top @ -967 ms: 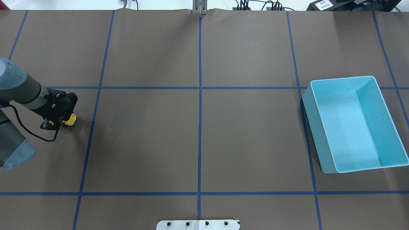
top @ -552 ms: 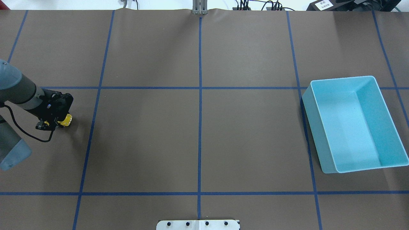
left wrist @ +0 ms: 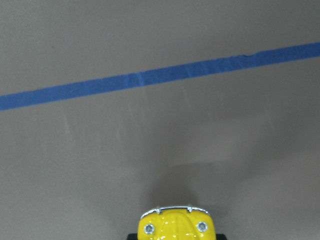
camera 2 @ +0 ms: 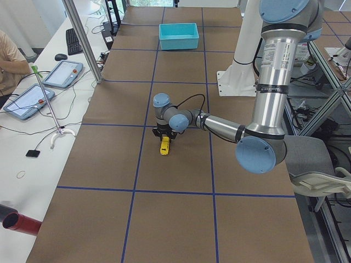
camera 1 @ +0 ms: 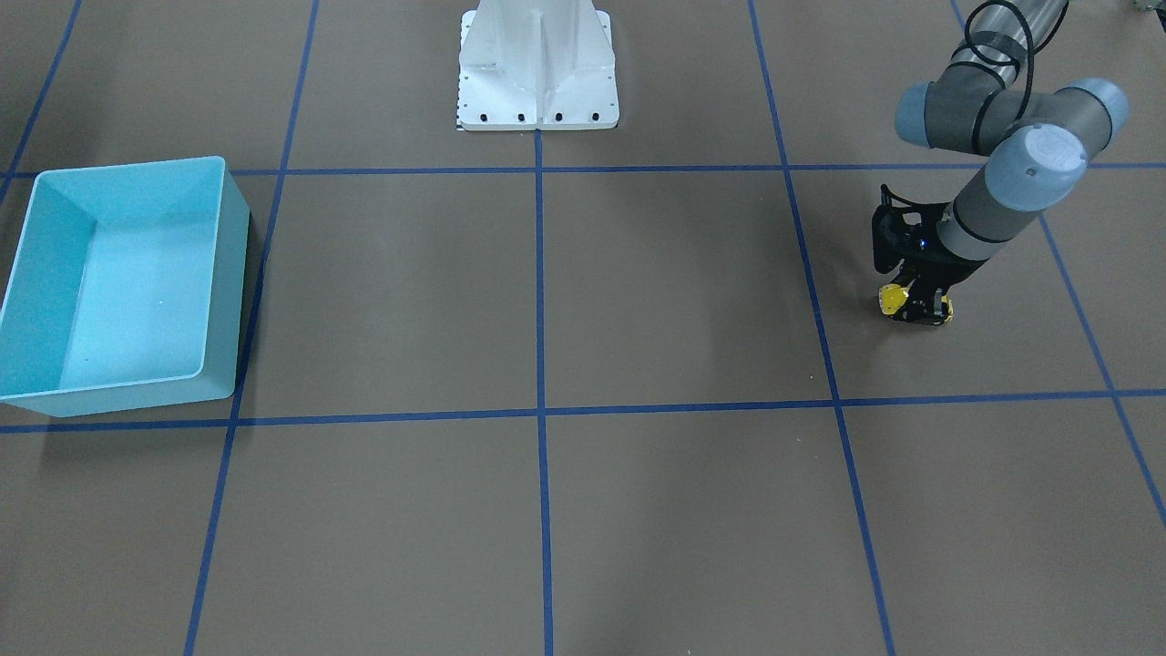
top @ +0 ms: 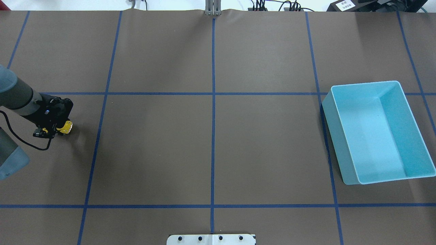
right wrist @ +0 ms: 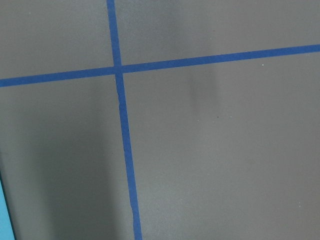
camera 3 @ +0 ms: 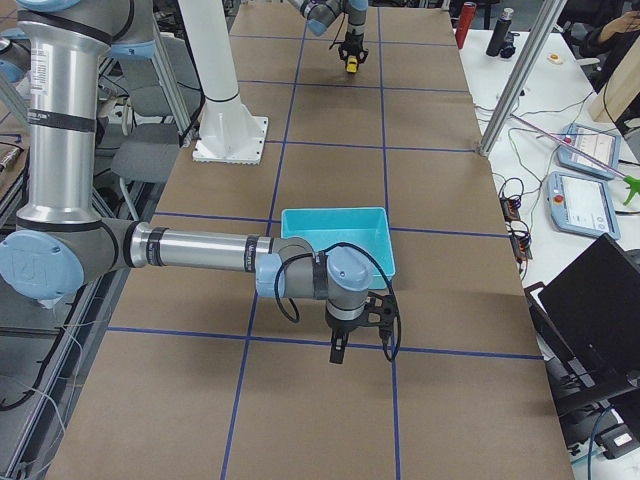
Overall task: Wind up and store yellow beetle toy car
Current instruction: 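Open the left gripper and lift it off the wound car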
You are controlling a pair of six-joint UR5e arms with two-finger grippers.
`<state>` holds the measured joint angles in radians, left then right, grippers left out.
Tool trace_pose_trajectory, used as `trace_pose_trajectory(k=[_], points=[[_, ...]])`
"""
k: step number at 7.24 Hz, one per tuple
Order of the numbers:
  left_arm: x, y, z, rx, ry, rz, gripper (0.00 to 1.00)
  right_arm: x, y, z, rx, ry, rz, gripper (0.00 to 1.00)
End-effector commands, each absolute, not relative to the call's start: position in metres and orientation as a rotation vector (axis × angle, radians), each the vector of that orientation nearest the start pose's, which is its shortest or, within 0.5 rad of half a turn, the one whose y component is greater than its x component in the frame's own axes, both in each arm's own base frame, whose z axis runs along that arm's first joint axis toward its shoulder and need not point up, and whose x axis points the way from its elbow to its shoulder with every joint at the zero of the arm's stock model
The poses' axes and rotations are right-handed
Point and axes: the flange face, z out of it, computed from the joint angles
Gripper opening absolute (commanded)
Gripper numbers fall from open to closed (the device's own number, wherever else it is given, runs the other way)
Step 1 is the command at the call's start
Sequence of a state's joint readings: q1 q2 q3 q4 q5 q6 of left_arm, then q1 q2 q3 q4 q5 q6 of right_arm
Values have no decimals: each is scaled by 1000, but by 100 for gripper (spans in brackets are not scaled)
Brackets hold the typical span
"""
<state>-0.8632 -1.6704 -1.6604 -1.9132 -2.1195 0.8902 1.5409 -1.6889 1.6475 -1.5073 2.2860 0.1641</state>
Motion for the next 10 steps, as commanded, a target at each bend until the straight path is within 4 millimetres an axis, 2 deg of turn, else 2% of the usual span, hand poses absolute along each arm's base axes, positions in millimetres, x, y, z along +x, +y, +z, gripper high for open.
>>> trace_pose_trajectory(k=[1,3,5,8,9,10], points=[[291,-476,545,639,547,1666,0,54,-445,674,-49,-714,120,100],[285,-474,559,645,542,1677,0,54,-445,674,-49,-714,120,100],[266,-479,572,644,553,1682,0,54,-445,674,-49,-715,120,100],[260,-479,576,644,561,1683,0,54,-445,674,-49,-715,120,100],[262,-479,576,643,562,1686,30,54,-445,674,-49,-714,120,100],[264,-478,576,643,564,1690,99,54,-445,674,-51,-715,121,100]])
